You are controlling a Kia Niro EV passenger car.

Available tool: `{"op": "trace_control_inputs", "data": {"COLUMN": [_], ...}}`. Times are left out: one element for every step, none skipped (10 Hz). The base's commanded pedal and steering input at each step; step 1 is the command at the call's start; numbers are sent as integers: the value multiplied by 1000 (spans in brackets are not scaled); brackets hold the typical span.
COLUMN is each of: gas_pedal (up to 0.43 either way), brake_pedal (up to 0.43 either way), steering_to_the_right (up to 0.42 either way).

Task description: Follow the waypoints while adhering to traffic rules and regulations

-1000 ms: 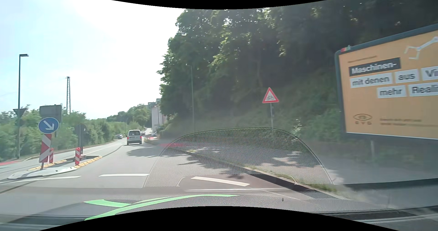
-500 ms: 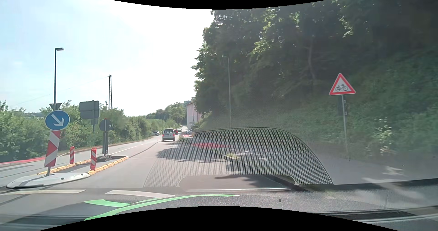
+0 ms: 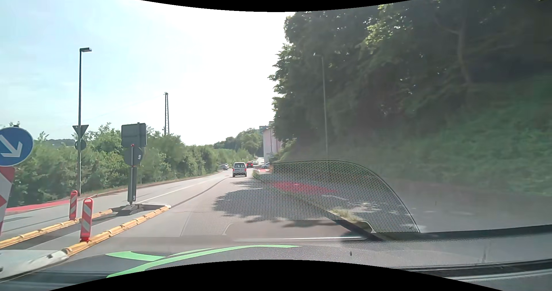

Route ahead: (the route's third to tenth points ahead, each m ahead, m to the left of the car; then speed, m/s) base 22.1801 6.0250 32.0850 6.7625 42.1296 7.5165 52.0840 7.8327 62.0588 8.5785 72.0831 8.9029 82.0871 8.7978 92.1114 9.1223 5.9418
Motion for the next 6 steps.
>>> {"op": "trace_control_inputs", "data": {"gas_pedal": [260,280,280,287,287,299], "brake_pedal": [0,0,0,0,0,0], "steering_to_the_right": [-135,-109,-93,-74,-59,-51]}}
